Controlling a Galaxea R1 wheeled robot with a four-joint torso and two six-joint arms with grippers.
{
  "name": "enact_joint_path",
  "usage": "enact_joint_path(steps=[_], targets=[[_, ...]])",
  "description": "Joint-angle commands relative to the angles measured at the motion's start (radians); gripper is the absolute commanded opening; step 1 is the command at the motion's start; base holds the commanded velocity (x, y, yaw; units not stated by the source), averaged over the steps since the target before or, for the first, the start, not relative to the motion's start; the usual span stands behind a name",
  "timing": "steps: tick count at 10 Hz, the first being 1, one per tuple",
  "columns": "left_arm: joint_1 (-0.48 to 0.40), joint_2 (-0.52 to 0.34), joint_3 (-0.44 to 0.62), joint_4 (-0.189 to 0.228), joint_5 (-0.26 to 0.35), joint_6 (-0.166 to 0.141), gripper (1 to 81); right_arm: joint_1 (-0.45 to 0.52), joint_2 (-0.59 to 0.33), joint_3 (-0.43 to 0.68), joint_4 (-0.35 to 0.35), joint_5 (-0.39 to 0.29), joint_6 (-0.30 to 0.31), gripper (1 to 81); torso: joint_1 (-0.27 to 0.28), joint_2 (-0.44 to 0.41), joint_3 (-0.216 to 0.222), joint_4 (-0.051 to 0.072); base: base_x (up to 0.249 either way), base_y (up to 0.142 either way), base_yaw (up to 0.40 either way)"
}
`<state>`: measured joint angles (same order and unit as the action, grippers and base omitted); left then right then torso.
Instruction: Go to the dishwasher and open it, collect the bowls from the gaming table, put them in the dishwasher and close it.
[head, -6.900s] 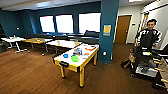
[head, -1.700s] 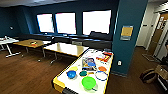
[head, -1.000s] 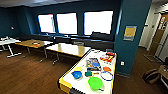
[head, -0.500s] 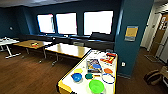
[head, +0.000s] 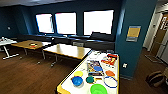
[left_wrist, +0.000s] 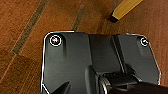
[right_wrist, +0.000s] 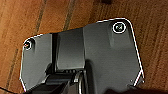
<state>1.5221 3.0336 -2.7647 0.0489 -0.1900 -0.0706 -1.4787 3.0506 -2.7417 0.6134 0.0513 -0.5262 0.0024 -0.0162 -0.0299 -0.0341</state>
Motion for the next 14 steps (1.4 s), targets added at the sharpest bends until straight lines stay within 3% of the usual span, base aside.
enact_joint_path(steps=[1, 14], targets=[[-0.044, -0.010, -0.006, 0.000, 0.044, 0.008, 81.1, 0.059, 0.007, 0.005, 0.000, -0.068, -0.002, 81.1, 0.000, 0.000, 0.000, 0.000, 0.085, 0.104, 0.000], [-0.041, -0.007, -0.006, 0.005, 0.044, 0.008, 81.1, 0.057, 0.007, 0.004, 0.000, -0.068, -0.003, 81.1, -0.001, 0.000, 0.000, 0.000, 0.078, 0.104, 0.000]])
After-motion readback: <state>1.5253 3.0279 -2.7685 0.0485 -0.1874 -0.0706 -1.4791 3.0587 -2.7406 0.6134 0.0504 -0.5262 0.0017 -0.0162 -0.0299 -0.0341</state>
